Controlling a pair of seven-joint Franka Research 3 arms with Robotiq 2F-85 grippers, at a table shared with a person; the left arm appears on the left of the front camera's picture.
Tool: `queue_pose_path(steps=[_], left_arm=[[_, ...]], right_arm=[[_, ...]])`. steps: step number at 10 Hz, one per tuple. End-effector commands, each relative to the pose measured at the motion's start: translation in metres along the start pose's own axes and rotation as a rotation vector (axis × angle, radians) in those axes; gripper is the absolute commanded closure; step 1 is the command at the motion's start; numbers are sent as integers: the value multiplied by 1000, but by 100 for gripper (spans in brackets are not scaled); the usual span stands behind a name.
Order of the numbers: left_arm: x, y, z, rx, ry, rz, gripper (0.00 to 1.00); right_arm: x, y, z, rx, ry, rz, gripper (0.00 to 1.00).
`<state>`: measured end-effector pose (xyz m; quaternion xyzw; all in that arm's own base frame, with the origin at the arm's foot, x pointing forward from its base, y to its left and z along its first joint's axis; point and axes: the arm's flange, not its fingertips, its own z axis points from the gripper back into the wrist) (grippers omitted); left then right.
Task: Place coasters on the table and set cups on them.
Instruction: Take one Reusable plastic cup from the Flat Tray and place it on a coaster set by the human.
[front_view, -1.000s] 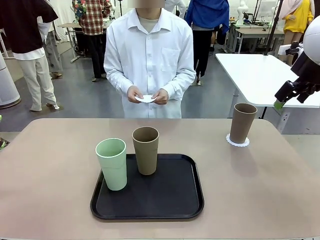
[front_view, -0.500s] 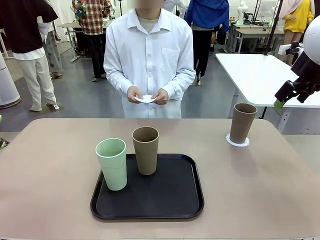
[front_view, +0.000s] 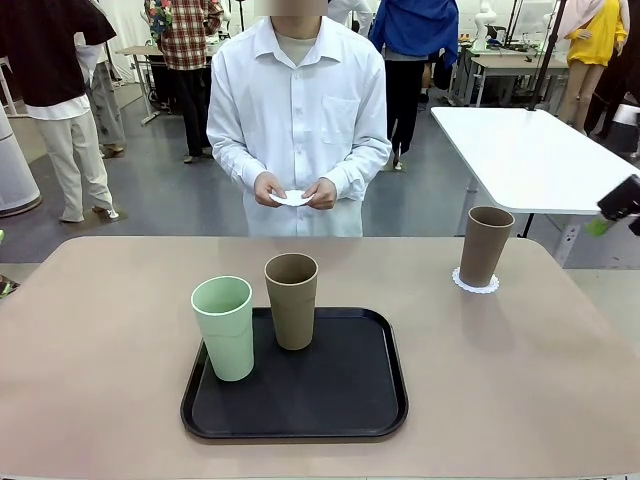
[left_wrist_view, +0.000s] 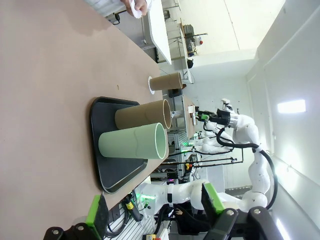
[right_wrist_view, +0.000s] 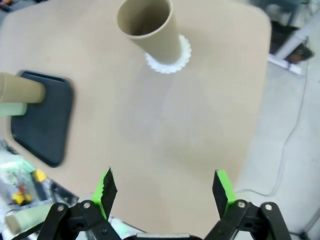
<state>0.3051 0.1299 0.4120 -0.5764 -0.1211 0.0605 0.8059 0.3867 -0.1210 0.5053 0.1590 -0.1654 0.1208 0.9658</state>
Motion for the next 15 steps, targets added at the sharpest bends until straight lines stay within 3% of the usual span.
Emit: queue_pose_path(steps=[1, 3, 6, 8, 10, 12, 15], left_arm=[[-1, 0, 1, -9, -2, -10, 0], [-1, 0, 1, -9, -2, -10, 0], [-1, 0, 1, -9, -2, -10, 0], [-1, 0, 1, -9, -2, -10, 0], [-1, 0, 1, -9, -2, -10, 0], [-1, 0, 1, -9, -2, -10, 0], [-1, 0, 1, -9, -2, -10, 0]], right_arm=[[-14, -49, 1, 367, -31, -102, 0], [-34, -85, -12, 607, -108, -181, 0], [-72, -122, -31, 769, -169, -295, 0], [-79, -131, -50, 806, -179, -325, 0], [-84, -129, -58, 779, -279, -367, 0], [-84, -131, -59, 784, -279, -370, 0], [-81, -131, -56, 810, -185, -318, 0]])
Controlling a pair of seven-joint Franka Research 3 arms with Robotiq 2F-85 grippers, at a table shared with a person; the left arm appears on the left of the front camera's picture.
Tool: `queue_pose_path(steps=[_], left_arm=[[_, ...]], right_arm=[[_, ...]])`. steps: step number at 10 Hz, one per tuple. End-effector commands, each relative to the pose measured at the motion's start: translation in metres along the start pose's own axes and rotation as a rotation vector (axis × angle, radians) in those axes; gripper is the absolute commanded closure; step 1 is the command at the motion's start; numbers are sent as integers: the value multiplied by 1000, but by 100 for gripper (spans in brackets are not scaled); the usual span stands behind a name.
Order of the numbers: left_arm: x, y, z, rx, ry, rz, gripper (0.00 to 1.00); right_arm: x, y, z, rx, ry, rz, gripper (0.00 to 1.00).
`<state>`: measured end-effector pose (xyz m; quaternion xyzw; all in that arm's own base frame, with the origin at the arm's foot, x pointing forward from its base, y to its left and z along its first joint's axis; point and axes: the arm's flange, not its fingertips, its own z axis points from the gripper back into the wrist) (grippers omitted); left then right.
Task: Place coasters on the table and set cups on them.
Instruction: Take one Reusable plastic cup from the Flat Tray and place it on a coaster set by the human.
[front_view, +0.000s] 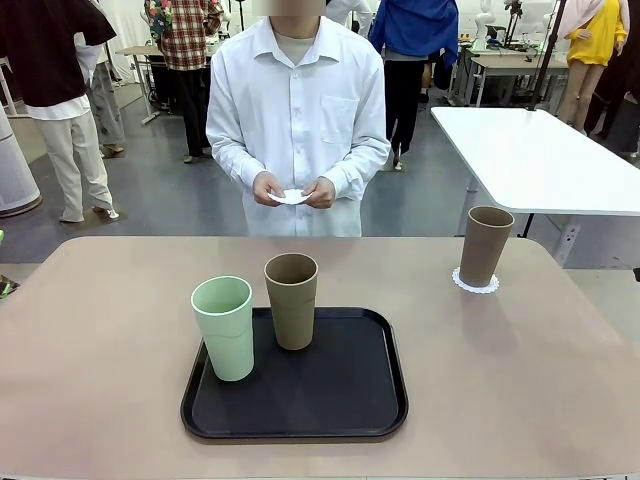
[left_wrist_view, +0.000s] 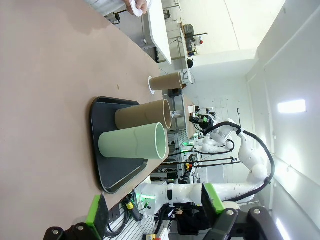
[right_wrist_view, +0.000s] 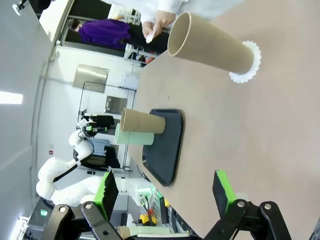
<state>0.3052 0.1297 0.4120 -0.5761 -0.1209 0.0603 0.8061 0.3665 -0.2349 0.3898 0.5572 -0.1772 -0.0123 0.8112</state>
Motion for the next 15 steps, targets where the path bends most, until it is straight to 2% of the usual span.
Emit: queue_pose_path(steps=[1, 15], left_arm=[[-1, 0, 1, -10, -3, -10, 0], [-1, 0, 1, -10, -3, -10, 0]], right_arm=[[0, -2, 3, -4, -21, -3, 0], [0, -2, 3, -4, -21, -3, 0]])
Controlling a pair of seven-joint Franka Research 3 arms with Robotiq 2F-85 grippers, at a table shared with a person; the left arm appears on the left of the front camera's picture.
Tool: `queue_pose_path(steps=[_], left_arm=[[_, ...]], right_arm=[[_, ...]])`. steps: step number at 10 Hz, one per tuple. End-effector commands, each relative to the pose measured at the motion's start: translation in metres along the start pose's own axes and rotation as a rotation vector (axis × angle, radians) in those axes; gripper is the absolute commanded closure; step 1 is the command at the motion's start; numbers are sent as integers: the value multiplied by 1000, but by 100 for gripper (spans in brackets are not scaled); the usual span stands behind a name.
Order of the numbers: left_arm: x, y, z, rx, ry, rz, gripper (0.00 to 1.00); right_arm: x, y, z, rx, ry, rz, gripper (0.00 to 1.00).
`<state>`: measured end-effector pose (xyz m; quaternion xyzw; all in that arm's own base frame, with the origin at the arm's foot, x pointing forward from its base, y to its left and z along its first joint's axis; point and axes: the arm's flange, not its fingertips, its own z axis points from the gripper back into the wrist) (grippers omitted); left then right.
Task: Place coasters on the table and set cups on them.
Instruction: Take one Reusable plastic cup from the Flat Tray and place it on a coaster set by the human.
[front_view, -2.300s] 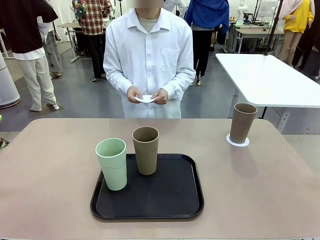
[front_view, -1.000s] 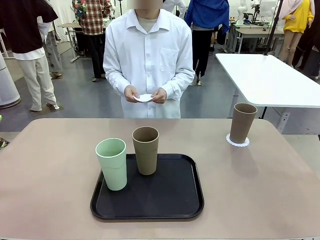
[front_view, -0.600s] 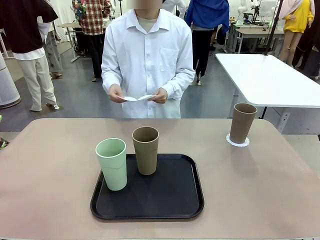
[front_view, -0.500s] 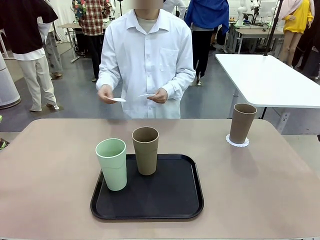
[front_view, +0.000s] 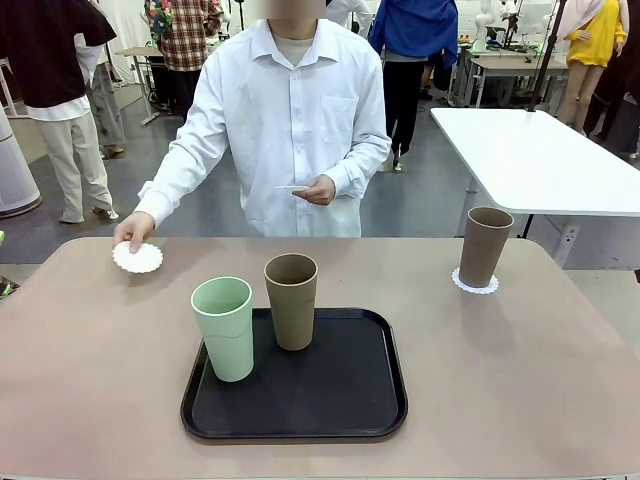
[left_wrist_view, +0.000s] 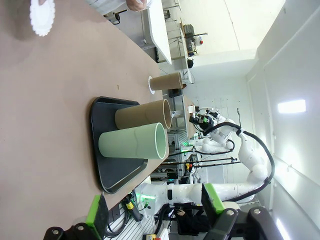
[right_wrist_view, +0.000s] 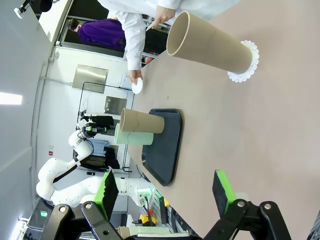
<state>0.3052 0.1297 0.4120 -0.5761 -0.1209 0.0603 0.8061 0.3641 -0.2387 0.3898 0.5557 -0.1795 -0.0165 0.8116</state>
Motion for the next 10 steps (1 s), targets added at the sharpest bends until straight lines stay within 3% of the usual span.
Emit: queue_pose_path(steps=[1, 10], left_arm=[[-1, 0, 1, -10, -3, -10, 0], [-1, 0, 1, -10, -3, -10, 0]], right_arm=[[1, -1, -1, 0, -13, 0, 0], [1, -1, -1, 0, -13, 0, 0]])
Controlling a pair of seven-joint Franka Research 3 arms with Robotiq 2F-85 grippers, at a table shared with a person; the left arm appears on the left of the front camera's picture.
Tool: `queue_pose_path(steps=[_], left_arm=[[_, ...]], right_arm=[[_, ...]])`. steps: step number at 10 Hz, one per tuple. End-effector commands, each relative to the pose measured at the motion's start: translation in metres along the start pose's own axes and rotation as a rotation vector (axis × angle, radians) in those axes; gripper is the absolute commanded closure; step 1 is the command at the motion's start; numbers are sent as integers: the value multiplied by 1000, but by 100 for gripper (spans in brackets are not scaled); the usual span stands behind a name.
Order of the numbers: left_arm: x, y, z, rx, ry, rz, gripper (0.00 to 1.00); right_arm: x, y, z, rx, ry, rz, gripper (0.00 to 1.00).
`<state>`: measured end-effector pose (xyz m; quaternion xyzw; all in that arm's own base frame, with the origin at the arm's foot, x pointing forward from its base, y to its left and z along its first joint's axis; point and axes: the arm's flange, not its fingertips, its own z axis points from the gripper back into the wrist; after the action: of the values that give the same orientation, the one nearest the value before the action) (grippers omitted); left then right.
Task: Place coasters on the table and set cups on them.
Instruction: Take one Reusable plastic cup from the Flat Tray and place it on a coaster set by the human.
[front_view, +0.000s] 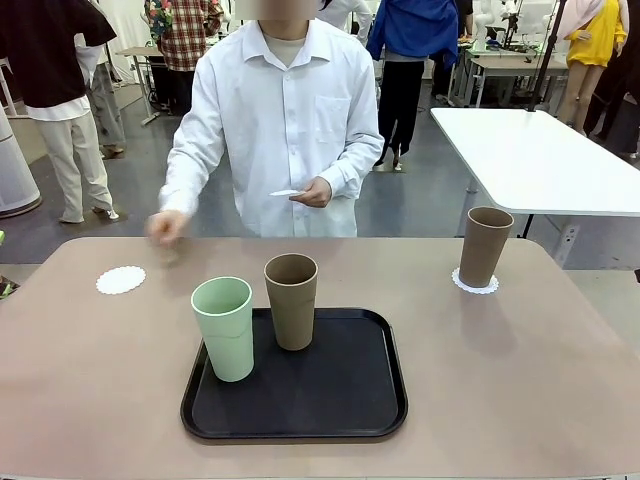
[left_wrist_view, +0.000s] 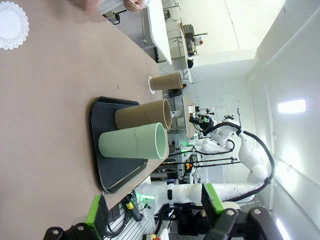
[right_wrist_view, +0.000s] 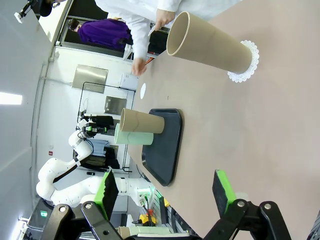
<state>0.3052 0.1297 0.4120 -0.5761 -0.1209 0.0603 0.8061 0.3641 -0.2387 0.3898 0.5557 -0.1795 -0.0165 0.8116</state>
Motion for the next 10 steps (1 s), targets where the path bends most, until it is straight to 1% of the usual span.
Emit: queue_pose_path(steps=[1, 6, 7, 8, 9, 10], left_arm=[[-1, 0, 1, -10, -3, -10, 0], [0, 0, 0, 0, 0, 0, 0], [15, -10, 1, 41, 21, -109, 0], [20, -25, 3, 191, 15, -285, 0], [24, -52, -1, 283, 76, -469, 0], [30, -78, -9, 382, 185, -630, 0]], right_arm=[[1, -1, -1, 0, -13, 0, 0], [1, -1, -1, 0, -13, 0, 0], [1, -1, -1, 0, -13, 0, 0], [1, -1, -1, 0, -13, 0, 0], [1, -1, -1, 0, -13, 0, 0], [1, -1, -1, 0, -13, 0, 0]])
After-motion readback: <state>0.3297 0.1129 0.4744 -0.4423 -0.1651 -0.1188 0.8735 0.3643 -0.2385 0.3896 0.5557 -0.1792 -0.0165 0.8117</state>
